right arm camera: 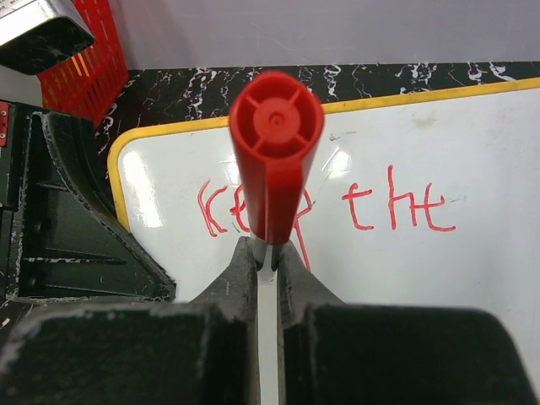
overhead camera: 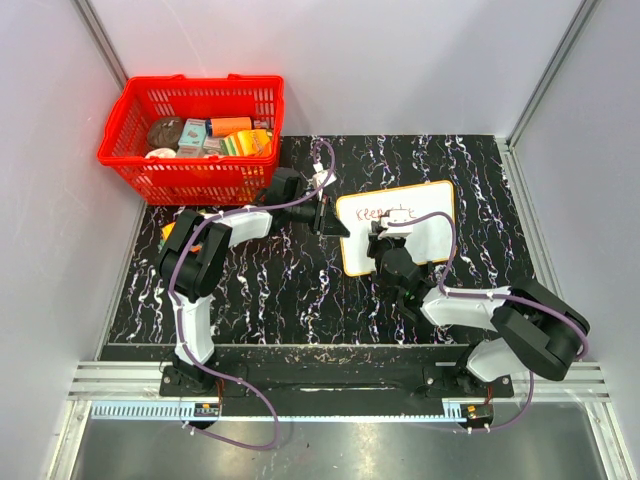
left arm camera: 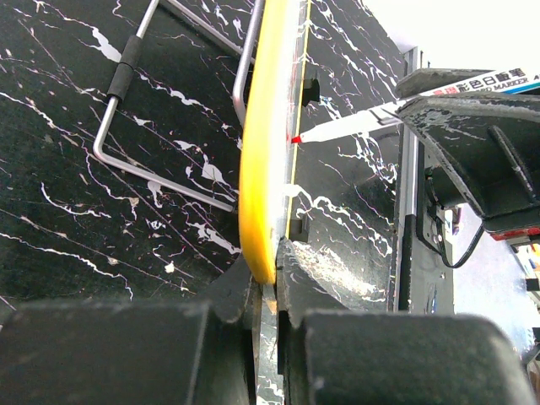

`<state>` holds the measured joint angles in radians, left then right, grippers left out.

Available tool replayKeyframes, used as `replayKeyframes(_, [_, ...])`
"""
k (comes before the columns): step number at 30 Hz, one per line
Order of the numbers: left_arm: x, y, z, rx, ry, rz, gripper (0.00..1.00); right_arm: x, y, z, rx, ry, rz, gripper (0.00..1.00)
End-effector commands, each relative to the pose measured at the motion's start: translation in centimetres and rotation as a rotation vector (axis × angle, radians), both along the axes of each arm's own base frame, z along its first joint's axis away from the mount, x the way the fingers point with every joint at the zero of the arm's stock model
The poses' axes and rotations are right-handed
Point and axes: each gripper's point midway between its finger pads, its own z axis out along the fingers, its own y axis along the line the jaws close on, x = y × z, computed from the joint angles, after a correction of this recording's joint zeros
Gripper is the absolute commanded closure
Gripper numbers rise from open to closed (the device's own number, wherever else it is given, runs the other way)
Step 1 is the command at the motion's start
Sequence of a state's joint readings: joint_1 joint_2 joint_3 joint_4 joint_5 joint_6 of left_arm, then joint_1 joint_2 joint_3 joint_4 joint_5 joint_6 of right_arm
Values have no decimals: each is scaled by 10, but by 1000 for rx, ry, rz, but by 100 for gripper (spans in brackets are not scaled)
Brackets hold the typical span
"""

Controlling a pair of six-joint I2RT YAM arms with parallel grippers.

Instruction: Write a sentence on the whiteboard

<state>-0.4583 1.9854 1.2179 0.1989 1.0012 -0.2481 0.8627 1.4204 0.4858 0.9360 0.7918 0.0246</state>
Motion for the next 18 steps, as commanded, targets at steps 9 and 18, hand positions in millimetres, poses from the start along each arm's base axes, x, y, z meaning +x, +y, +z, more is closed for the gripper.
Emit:
replayKeyframes(9, [-14, 7, -61, 153, 7, -6, 100, -8, 2, -9, 48, 51, 17, 100])
replayKeyframes(18, [-14, 6, -60, 151, 5, -9, 100, -16, -5, -27, 57, 101, 15, 100])
